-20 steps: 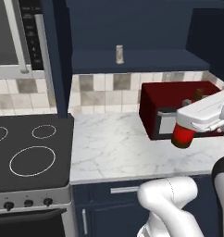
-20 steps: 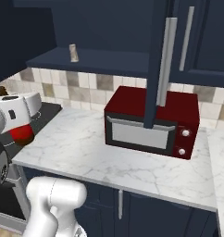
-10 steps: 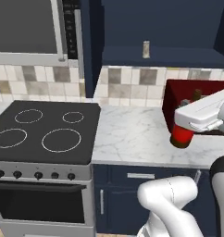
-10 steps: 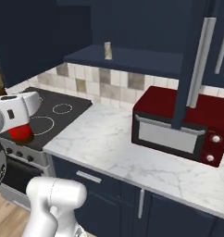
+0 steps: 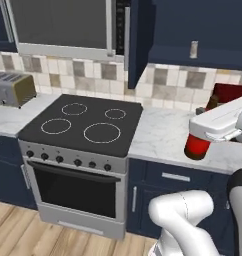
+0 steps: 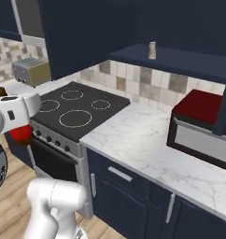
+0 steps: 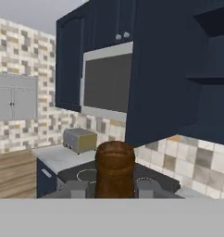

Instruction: Get the candle and the beer from the cabinet and move them to the dining counter.

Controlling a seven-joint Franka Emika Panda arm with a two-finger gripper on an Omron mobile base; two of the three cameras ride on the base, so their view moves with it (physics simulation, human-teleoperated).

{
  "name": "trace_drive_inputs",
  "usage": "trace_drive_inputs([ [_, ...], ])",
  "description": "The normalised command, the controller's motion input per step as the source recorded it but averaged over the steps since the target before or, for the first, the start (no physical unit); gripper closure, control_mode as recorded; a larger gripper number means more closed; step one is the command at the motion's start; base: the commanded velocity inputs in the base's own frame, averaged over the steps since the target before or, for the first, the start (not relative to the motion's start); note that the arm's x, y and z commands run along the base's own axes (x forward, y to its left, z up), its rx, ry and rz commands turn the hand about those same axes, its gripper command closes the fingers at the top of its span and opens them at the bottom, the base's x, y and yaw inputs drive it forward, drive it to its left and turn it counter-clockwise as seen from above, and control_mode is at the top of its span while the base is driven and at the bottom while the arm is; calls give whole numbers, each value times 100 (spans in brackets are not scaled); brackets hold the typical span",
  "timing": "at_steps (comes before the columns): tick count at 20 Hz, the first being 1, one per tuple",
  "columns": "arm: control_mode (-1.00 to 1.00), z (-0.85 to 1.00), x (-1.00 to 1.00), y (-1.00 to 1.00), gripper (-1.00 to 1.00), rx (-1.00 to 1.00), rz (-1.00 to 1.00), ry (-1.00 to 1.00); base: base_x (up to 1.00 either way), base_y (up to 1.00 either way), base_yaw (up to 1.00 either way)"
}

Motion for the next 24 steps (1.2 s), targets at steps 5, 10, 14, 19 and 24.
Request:
trace_drive_inputs([
  [5, 100, 0, 0, 0, 100, 0, 0, 0, -24, 61, 42],
  [10, 100, 0, 0, 0, 100, 0, 0, 0, -16, 62, 43],
  [14, 100, 0, 0, 0, 100, 0, 0, 0, -24, 52, 44],
  [19, 100, 0, 0, 0, 100, 0, 0, 0, -30, 44, 46],
  [24, 100, 0, 0, 0, 100, 0, 0, 0, -26, 46, 46],
])
